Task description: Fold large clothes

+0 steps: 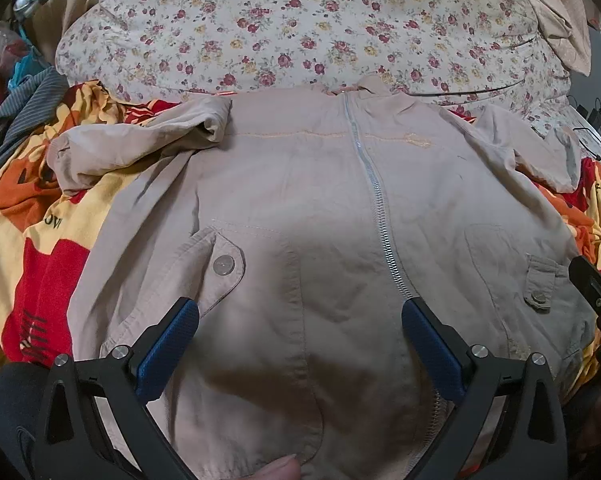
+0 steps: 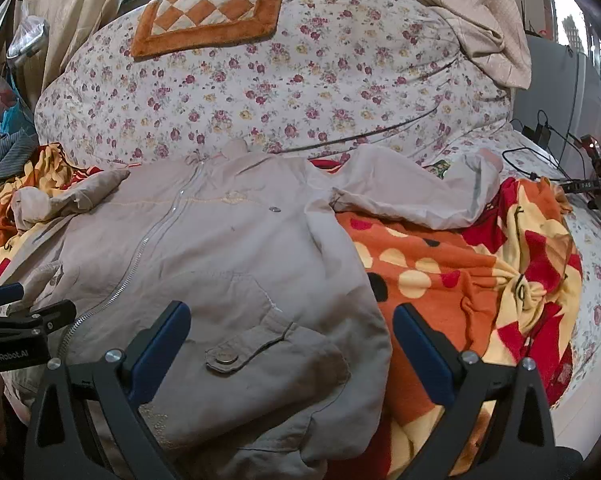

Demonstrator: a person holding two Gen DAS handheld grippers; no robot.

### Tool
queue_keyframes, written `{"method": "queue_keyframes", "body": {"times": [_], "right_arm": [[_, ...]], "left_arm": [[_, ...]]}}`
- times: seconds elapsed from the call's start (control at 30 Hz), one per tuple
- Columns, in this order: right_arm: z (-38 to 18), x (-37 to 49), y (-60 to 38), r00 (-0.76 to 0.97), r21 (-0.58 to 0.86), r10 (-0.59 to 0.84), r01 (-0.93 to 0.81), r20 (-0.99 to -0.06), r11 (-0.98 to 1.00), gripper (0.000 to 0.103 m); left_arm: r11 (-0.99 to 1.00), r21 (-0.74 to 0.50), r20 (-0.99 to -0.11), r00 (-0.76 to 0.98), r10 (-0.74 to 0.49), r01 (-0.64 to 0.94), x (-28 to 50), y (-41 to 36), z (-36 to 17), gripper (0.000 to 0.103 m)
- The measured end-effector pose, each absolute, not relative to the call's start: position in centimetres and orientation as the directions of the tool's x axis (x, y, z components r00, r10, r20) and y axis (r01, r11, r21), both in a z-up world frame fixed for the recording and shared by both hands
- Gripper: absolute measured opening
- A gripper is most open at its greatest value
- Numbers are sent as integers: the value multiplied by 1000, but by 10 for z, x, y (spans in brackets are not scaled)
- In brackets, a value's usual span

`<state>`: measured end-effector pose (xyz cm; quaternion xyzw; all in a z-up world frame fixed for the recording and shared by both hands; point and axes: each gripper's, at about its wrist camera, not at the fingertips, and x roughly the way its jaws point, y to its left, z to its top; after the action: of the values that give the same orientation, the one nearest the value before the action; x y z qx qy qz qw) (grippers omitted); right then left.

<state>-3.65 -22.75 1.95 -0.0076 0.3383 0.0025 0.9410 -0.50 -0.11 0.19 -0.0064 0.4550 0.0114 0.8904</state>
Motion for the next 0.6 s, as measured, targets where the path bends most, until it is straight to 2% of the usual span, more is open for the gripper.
{"method": "queue_keyframes", "body": {"times": [0.27,0.6], "right_arm": [[17,-31,-225,753,-34,-22,0,-657,999,103],[8,-22,-230,702,-127,-180,128,-689,984,103]], "left_arm": [[999,3,-807,590,23,-34,-5,2,-1,100],[999,25,-809,586,47,-44,-3,0,-5,100]]}}
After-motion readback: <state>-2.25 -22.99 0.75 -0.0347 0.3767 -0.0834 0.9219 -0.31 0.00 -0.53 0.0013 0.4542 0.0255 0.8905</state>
